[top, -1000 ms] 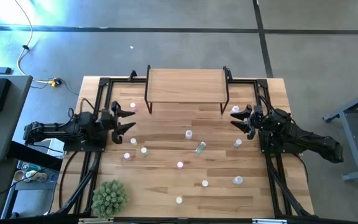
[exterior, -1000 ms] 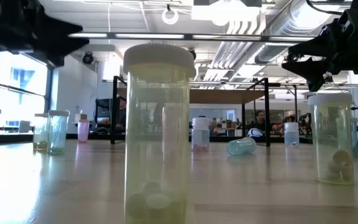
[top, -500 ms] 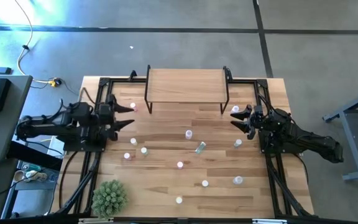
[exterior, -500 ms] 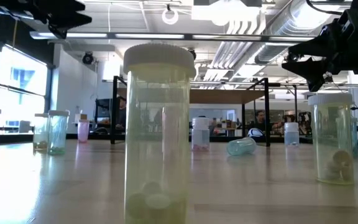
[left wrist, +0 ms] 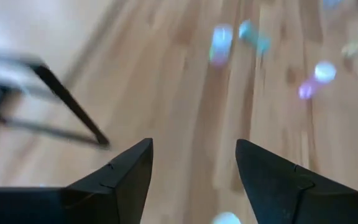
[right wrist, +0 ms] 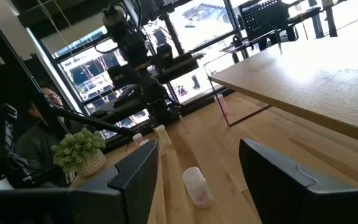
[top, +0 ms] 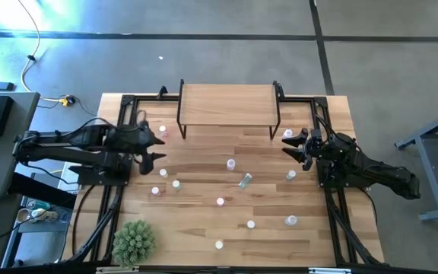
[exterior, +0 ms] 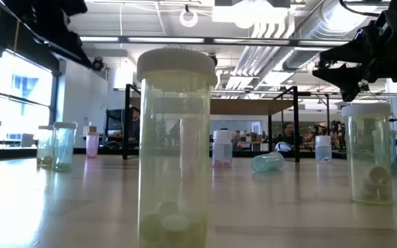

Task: Pick and place medicine bottles onto shelf by color
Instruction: Put the left yellow pill bottle on the shelf

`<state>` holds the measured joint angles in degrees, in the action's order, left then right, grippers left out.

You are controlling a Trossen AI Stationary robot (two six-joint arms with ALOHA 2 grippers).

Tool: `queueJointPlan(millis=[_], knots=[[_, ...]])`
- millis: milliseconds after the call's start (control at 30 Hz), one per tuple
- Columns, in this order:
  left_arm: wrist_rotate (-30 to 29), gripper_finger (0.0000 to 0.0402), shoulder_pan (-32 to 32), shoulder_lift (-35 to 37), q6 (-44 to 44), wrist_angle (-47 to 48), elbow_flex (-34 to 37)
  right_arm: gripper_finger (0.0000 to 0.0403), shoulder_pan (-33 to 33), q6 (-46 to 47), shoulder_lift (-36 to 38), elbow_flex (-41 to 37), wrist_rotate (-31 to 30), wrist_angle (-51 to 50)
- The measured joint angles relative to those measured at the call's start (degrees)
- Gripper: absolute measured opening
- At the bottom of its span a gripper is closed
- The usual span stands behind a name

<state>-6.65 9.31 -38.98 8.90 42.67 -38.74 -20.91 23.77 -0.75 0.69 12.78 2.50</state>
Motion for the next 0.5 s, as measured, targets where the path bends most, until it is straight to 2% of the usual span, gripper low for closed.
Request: queueJointPlan(millis=[133, 233, 333, 500], knots=[[5.56, 0.0227, -1.19, -3.32, 0.38, -0.64, 0.02, 0.0216, -0.02, 0.00, 0.02, 0.00, 0.00, -0.02], [5.57, 0.0227, -3.12, -6.12, 3.91, 0.70, 0.02, 0.0216, -0.01, -0.01, 0.00, 0.00, 0.00, -0.04], [3.55, 0.0227, -4.30, -9.03, 11.53, 0.90, 0.02, 0.0216, -0.01, 0.00, 0.01, 0.00, 0.00, -0.07], [4.79, 0.0227, -4.93, -13.41, 21.51, 1.17, 0.02, 0.0216, -0.01, -0.02, 0.02, 0.00, -0.10, -0.07]])
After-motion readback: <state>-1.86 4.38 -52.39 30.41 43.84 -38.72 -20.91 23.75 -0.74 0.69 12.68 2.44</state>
